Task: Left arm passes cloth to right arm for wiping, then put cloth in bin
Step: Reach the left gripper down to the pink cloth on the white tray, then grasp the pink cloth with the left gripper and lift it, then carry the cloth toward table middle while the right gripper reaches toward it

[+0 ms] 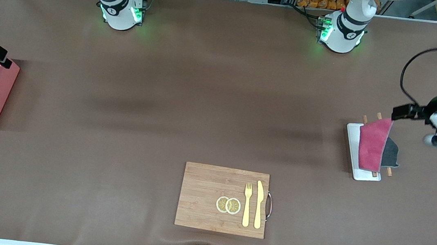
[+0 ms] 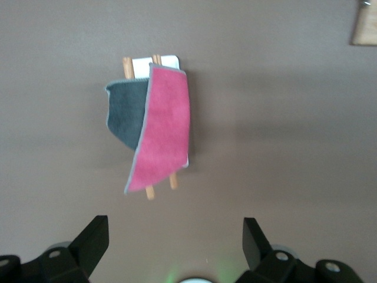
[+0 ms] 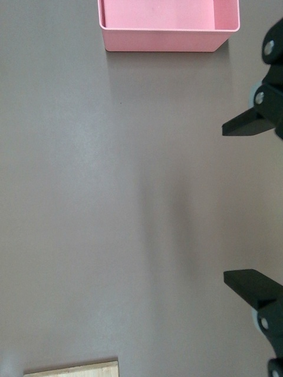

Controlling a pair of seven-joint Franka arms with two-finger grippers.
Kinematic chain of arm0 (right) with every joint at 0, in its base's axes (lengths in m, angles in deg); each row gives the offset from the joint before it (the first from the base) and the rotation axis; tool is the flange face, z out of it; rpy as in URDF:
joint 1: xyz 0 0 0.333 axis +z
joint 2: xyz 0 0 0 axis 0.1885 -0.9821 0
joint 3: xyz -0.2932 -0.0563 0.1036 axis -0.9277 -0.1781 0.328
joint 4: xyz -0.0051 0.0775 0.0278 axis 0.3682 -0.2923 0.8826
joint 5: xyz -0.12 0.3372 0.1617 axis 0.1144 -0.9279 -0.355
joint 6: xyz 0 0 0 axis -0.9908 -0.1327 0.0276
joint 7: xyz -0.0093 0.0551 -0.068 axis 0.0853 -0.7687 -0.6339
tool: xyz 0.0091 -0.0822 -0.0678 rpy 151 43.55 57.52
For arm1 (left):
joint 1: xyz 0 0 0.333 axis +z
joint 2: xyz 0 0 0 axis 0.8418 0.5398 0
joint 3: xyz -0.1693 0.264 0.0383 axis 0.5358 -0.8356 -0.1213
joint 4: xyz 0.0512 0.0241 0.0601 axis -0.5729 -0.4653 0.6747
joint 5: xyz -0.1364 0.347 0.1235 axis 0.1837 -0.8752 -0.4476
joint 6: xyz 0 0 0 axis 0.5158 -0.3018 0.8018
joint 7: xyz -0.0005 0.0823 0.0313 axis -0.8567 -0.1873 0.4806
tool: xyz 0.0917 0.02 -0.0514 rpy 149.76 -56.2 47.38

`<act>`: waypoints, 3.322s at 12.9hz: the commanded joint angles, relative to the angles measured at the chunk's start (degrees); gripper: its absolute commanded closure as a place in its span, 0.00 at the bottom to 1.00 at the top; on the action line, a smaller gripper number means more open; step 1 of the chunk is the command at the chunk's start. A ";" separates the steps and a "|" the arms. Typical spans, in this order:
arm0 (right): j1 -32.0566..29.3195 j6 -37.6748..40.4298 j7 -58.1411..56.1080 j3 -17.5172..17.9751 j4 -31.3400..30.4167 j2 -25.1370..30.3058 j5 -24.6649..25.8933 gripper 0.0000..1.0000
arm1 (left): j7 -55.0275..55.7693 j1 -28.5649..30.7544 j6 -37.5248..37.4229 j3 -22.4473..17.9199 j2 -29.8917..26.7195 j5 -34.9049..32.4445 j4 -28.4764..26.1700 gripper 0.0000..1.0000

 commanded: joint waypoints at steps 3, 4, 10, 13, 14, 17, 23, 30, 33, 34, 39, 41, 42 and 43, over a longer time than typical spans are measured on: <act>-0.75 0.53 0.72 0.72 0.01 0.28 -0.21 0.00 | -4.15 5.25 11.01 0.24 4.79 -0.31 -6.33 0.00; -0.58 0.45 0.81 0.72 -0.08 0.19 -0.21 0.00 | -4.95 6.22 12.43 0.33 5.93 -0.22 -7.22 0.00; 0.03 -0.17 0.81 0.98 -0.08 0.02 -0.21 0.00 | -5.66 6.67 12.97 0.33 10.16 0.13 -13.81 0.00; 0.12 -0.17 0.72 0.98 -0.08 -0.16 -0.21 0.00 | -5.75 6.67 12.89 0.33 10.96 -0.04 -14.43 0.00; 0.04 -0.17 0.72 0.98 -0.08 -0.16 -0.21 0.00 | -5.75 6.67 12.89 0.33 10.96 -0.13 -14.52 0.00; 0.12 -0.17 0.81 0.98 -0.08 -0.25 -0.21 0.00 | -5.75 7.81 12.80 0.42 10.96 -0.13 -15.57 0.00; 0.12 -0.17 0.72 0.98 -0.08 -0.25 -0.21 0.00 | -6.71 7.20 12.27 0.51 9.99 -1.27 -15.31 1.00; 0.21 0.00 0.72 0.98 0.01 -0.25 -0.21 0.00 | -6.98 7.20 11.13 1.47 8.58 -4.53 -13.91 1.00; 0.21 0.27 0.63 1.07 0.01 -0.25 -0.21 0.00 | -6.80 7.11 10.78 2.78 7.10 -4.53 -11.63 1.00; 0.21 0.27 0.55 1.07 0.01 -0.25 -0.21 0.00 | -6.28 7.20 9.73 3.84 6.31 -4.53 -10.31 1.00; 2.57 1.05 1.51 1.07 0.19 -0.25 -1.51 0.00 | 4.49 7.20 0.94 10.77 2.26 -2.60 0.65 1.00; 3.37 1.85 9.98 1.07 0.19 -0.25 -6.42 0.00 | 11.10 7.11 -2.57 14.81 2.34 -0.23 6.20 1.00; 5.29 2.20 15.34 1.07 0.19 -0.25 -7.49 0.00 | 14.52 7.11 -2.84 17.53 2.34 0.65 7.44 1.00; 7.40 2.38 20.01 1.07 0.19 -0.42 -7.68 0.00 | 17.95 7.20 -2.85 19.99 2.34 1.44 8.15 1.00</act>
